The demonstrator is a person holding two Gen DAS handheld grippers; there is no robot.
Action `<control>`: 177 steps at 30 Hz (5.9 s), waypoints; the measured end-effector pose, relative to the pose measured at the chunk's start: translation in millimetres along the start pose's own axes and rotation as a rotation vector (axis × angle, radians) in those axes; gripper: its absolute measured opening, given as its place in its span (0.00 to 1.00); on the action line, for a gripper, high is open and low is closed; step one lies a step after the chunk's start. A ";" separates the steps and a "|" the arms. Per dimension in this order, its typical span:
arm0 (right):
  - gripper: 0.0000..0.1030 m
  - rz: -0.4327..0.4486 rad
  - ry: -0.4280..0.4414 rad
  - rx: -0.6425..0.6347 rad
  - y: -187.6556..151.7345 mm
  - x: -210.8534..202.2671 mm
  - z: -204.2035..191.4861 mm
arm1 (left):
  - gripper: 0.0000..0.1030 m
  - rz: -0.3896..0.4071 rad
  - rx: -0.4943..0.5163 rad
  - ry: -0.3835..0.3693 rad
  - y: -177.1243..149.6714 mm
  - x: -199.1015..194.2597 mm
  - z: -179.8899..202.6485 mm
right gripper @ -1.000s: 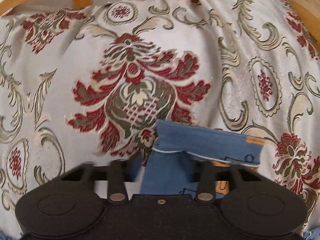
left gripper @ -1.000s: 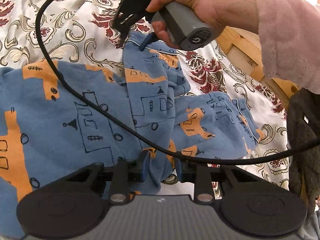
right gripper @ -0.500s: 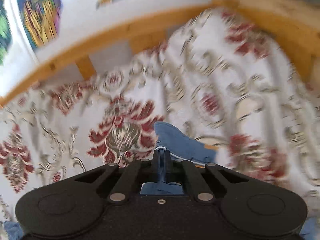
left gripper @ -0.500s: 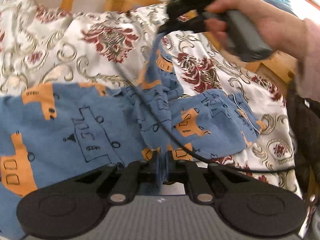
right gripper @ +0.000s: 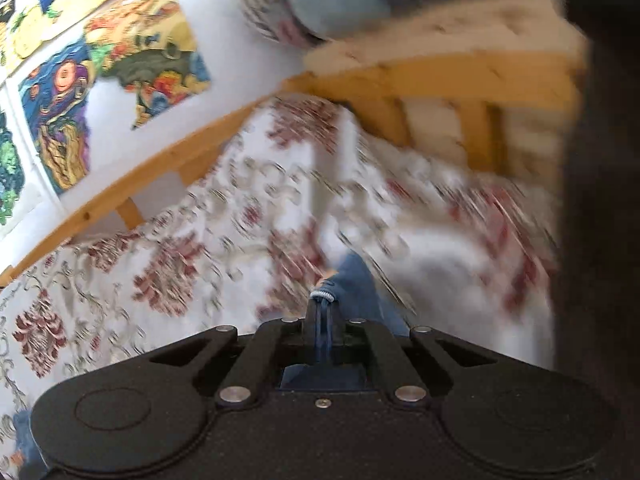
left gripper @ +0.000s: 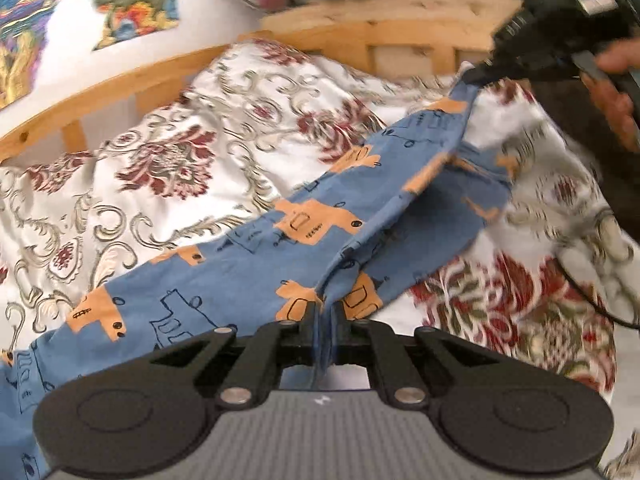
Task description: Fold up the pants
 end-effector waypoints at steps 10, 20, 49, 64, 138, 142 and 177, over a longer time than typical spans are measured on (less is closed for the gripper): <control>0.01 0.002 0.041 0.097 -56.7 10.6 42.2 | 0.06 -0.046 0.272 0.060 8.1 -5.9 10.2; 0.01 -0.103 0.036 0.127 -75.6 16.0 53.4 | 0.06 -0.107 0.395 0.031 3.5 -6.3 19.5; 0.63 0.031 0.010 0.229 -74.5 10.7 63.0 | 0.69 -0.529 0.181 -0.476 227.9 125.1 87.5; 0.07 0.060 -0.029 0.185 -73.1 5.3 63.0 | 0.05 -0.510 0.034 -0.573 237.8 121.9 76.6; 0.93 0.014 -0.008 -0.545 -103.9 35.1 -113.2 | 0.89 -0.207 -0.382 -0.058 -47.8 -35.7 -96.3; 0.89 -0.215 -0.049 -0.660 -137.5 57.3 -118.2 | 0.89 -0.265 -0.332 -0.032 -87.7 -44.5 -104.9; 0.03 -0.490 0.481 -1.014 -68.2 177.7 -280.5 | 0.13 -0.214 -0.102 -0.193 3.5 13.1 -210.6</control>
Point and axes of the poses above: each gripper's, at about its wrist camera, not at the fingertips, and x roughly the way its jaws point, z to its right, y to its top, the point moved 8 cm from there along x, roughly the way its jaws point, and after that the axes turned 13 degrees about -z, right-handed, at the moved point
